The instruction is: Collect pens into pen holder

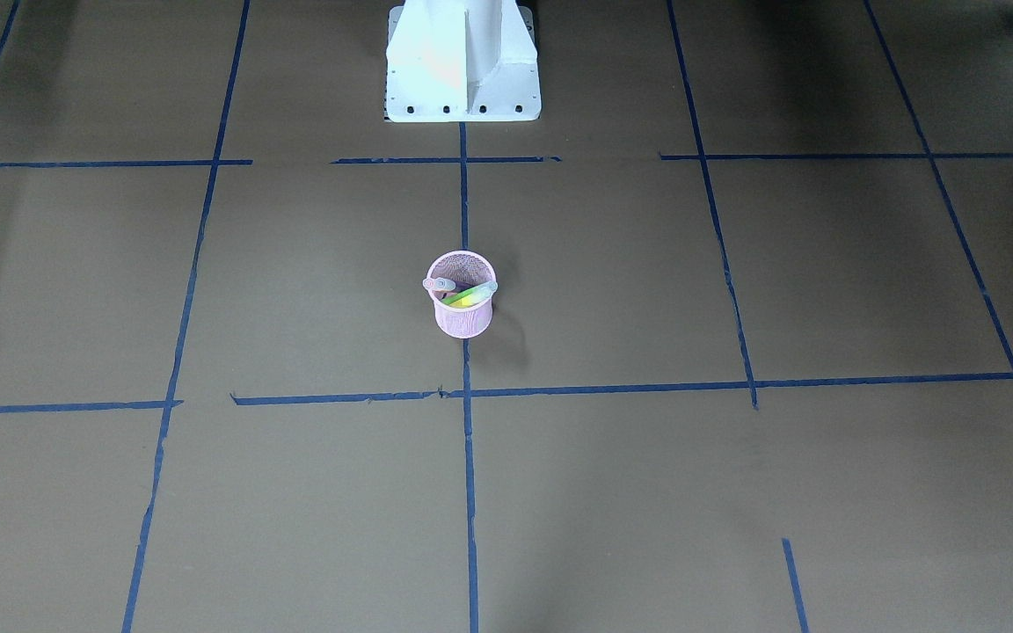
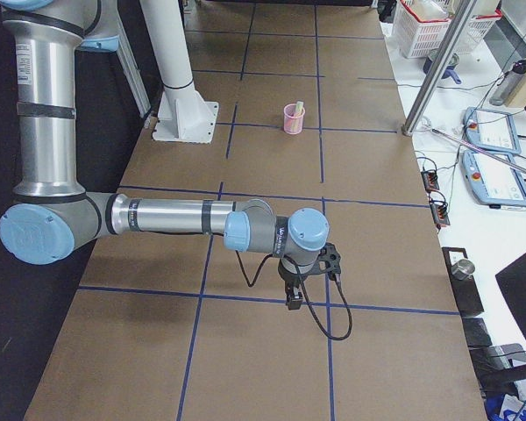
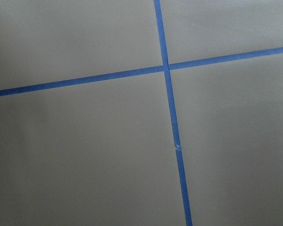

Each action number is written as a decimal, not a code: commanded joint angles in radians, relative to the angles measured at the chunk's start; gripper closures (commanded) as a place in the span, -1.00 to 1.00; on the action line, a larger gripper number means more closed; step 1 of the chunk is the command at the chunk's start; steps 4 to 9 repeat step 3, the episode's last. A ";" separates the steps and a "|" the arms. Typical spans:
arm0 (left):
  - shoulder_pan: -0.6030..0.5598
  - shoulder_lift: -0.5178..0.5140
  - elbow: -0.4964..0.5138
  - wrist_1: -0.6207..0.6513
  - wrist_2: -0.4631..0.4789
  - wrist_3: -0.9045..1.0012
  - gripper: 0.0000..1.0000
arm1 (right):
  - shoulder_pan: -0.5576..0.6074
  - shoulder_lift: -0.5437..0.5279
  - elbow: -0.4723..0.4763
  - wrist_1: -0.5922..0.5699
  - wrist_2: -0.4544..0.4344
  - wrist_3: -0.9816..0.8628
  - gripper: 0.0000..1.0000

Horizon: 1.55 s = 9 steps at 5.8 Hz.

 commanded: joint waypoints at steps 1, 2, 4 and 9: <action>0.000 -0.007 -0.002 0.007 0.059 0.039 -1.00 | 0.000 0.000 0.007 0.000 -0.003 -0.001 -1.00; 0.000 -0.008 0.010 0.015 0.054 0.034 -1.00 | 0.000 -0.004 0.007 -0.001 -0.003 0.001 -1.00; 0.000 0.000 0.007 0.015 0.049 0.035 -1.00 | 0.000 -0.006 0.004 -0.001 -0.003 0.001 -1.00; 0.000 0.000 0.007 0.015 0.049 0.035 -1.00 | 0.000 -0.006 0.004 -0.001 -0.003 0.001 -1.00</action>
